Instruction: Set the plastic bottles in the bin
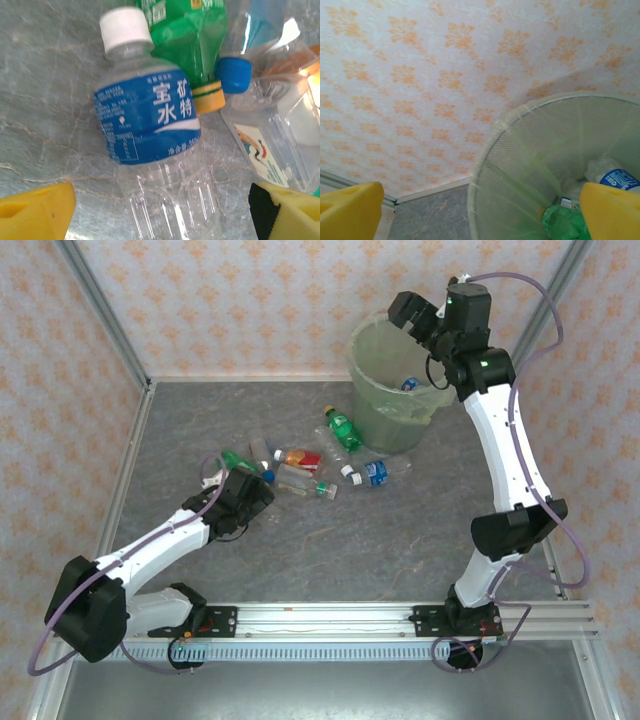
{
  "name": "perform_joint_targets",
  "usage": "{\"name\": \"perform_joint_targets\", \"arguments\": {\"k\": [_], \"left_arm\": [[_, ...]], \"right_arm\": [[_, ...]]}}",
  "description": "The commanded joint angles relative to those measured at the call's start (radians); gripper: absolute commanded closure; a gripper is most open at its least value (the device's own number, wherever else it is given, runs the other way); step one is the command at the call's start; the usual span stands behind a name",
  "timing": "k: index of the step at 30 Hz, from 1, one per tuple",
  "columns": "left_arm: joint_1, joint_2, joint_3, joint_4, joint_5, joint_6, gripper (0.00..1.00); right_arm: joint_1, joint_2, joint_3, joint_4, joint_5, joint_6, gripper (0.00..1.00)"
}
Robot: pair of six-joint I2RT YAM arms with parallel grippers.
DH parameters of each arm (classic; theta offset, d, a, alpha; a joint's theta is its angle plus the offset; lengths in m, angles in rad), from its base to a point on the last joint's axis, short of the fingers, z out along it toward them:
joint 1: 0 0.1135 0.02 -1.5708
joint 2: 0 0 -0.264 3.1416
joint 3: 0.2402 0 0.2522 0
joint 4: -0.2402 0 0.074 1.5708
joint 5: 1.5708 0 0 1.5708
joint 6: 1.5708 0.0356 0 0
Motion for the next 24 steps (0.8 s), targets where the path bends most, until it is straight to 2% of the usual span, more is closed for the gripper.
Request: {"name": "perform_joint_targets", "arguments": {"k": [1, 12, 24], "left_arm": [[-0.017, 0.032, -0.017, 0.079, 0.044, -0.042, 0.1], [-0.037, 0.143, -0.031, 0.169, 0.073, -0.056, 0.1], [-0.037, 0.203, -0.044, 0.204, 0.054, -0.042, 0.2]], "right_arm": [[0.015, -0.028, -0.015, 0.027, 0.025, -0.021, 0.0], [0.038, -0.048, -0.045, 0.029, 0.029, -0.023, 0.0], [0.047, -0.067, -0.064, 0.025, 0.022, -0.025, 0.0]]}}
